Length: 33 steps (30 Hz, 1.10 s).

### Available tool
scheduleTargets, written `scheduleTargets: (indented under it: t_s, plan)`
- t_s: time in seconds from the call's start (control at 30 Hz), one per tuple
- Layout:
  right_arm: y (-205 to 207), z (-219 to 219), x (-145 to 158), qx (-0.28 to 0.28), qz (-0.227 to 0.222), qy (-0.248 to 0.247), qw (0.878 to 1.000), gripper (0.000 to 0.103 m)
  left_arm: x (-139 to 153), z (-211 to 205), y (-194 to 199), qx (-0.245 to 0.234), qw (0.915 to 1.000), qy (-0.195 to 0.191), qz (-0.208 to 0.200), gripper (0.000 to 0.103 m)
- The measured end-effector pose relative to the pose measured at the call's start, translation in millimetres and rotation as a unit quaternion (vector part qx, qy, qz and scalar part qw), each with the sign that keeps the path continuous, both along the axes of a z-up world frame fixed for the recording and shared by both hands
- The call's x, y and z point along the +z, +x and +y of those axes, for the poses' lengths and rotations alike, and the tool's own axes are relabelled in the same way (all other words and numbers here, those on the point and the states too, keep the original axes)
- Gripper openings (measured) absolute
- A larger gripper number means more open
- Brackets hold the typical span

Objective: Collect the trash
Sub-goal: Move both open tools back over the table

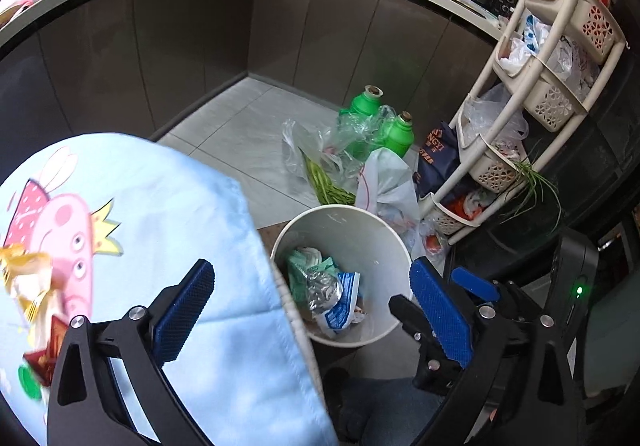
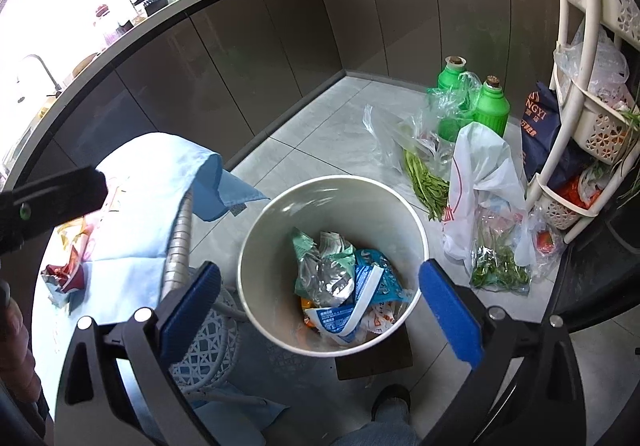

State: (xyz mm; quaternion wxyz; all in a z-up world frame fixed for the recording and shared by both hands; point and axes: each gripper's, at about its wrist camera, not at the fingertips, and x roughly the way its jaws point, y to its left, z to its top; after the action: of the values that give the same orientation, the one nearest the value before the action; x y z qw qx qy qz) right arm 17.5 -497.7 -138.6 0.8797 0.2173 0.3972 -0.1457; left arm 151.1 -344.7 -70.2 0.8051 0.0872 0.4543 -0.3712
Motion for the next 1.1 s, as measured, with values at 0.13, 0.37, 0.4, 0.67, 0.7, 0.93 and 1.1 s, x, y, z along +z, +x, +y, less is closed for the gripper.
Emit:
scheduleTargets:
  t_s: [0.13,0.37,0.4,0.67,0.7,0.93,1.1]
  plan:
    - [-5.0,9.4,16.3,0.006,-0.007,-0.008,1.0,0.099,12.8,25.1,-9.1,0.026,0.9995,-0.019,0.005,0.094]
    - [-16.9,31.8,54.8,0.02,-0.031,-0.016,0.999,0.099,41.3,80.2,-28.9,0.071,0.997,-0.027,-0.012,0.094]
    - [-18.2,36.5,61.6,0.024,-0.036,-0.019,0.999,0.099,45.0,92.2,-32.2,0.08,0.9963,-0.029,-0.014,0.094]
    - [-17.2,78.4,96.2,0.074,-0.064,-0.031,0.995,0.099,52.7,191.1,-41.5,0.183,0.9828,-0.024,-0.004,0.094]
    - [-15.4,83.7,98.3,0.08,-0.064,-0.032,0.994,0.099,52.3,204.3,-42.2,0.198,0.9801,-0.02,-0.003,0.094]
    - [2.0,137.1,105.1,0.143,-0.059,-0.029,0.987,0.1,47.2,269.0,-48.0,0.251,0.9681,0.0,-0.008,0.094]
    - [17.1,179.8,104.0,0.202,-0.054,-0.022,0.978,0.099,37.2,304.7,-51.9,0.273,0.9619,0.004,0.002,0.094]
